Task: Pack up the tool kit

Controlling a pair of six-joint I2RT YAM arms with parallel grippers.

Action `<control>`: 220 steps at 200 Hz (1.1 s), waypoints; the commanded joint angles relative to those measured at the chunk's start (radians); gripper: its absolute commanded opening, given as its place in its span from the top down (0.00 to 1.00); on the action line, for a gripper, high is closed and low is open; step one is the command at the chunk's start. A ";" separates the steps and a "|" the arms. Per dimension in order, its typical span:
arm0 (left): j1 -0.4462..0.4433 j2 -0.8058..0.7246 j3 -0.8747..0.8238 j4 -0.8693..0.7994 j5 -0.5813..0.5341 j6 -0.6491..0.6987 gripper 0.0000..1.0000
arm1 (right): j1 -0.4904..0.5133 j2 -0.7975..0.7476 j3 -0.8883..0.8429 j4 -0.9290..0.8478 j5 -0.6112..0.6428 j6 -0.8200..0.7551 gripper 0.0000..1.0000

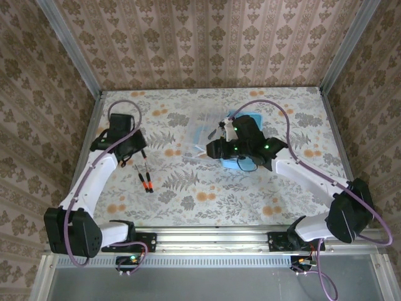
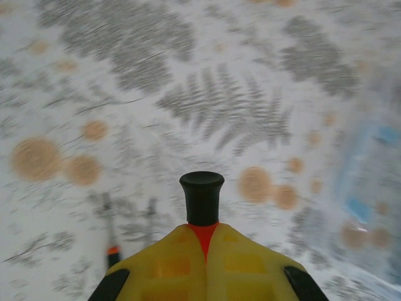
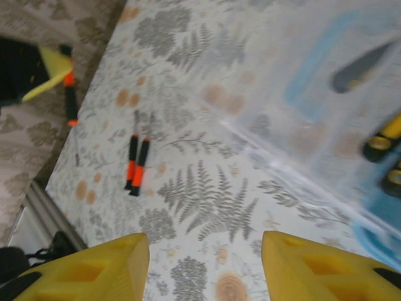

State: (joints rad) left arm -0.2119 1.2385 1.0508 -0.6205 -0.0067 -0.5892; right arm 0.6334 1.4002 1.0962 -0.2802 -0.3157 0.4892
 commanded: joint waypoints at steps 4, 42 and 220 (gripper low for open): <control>-0.097 0.052 0.084 -0.009 0.043 -0.057 0.94 | 0.071 0.078 0.076 0.037 -0.061 -0.062 0.42; -0.254 0.142 0.178 0.054 0.068 -0.106 0.94 | 0.136 0.197 0.162 0.070 -0.112 -0.067 0.39; -0.356 0.135 0.115 0.194 0.131 -0.212 0.79 | 0.146 0.323 0.235 0.093 0.045 0.059 0.92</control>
State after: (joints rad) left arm -0.5564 1.4033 1.1889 -0.4404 0.0925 -0.7803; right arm 0.7712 1.7340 1.3289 -0.2493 -0.2840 0.5358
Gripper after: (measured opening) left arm 0.121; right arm 0.093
